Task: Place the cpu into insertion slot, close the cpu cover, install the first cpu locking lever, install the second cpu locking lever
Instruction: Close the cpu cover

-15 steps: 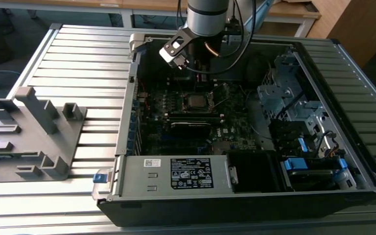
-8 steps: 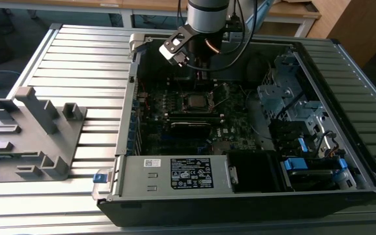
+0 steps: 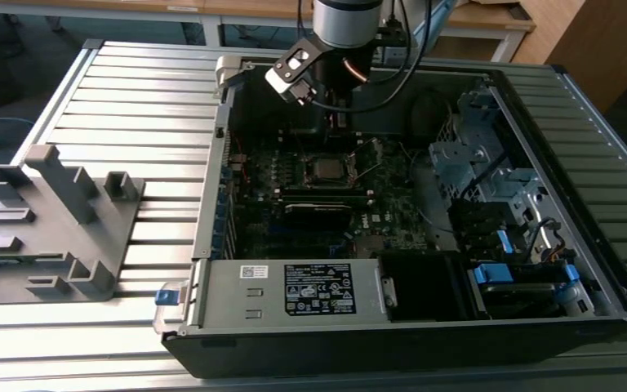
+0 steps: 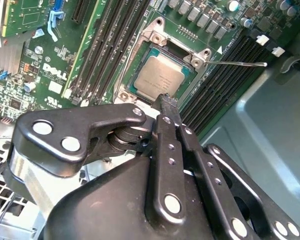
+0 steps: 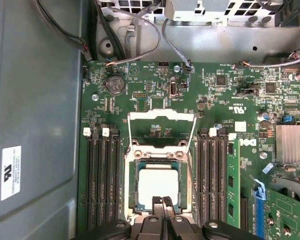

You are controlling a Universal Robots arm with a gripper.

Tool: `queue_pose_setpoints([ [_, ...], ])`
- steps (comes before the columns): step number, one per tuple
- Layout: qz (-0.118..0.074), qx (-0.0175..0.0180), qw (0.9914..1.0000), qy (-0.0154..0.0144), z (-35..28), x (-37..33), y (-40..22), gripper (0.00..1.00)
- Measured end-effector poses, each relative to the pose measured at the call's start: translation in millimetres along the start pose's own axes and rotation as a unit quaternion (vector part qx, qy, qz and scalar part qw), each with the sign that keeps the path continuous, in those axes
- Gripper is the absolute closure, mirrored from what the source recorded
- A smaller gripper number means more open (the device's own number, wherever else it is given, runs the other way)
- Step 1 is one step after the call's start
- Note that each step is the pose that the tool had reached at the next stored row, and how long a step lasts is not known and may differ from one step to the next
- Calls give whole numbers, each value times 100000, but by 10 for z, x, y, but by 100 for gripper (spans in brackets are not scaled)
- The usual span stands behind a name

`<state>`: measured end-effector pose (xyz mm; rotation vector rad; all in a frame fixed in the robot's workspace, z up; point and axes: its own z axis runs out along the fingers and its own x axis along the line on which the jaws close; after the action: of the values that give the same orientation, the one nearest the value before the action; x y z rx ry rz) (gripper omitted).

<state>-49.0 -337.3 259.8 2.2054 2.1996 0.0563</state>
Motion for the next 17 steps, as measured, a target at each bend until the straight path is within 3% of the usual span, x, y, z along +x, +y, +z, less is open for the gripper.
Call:
queue_pose_setpoints([
  [7, 3, 0, 100000, 2, -78, 1, 3, 90],
  [14, -1, 4, 100000, -1, -79, 0, 7, 90],
  [17, -2, -1, 100000, -1, -77, 1, 45, 90],
])
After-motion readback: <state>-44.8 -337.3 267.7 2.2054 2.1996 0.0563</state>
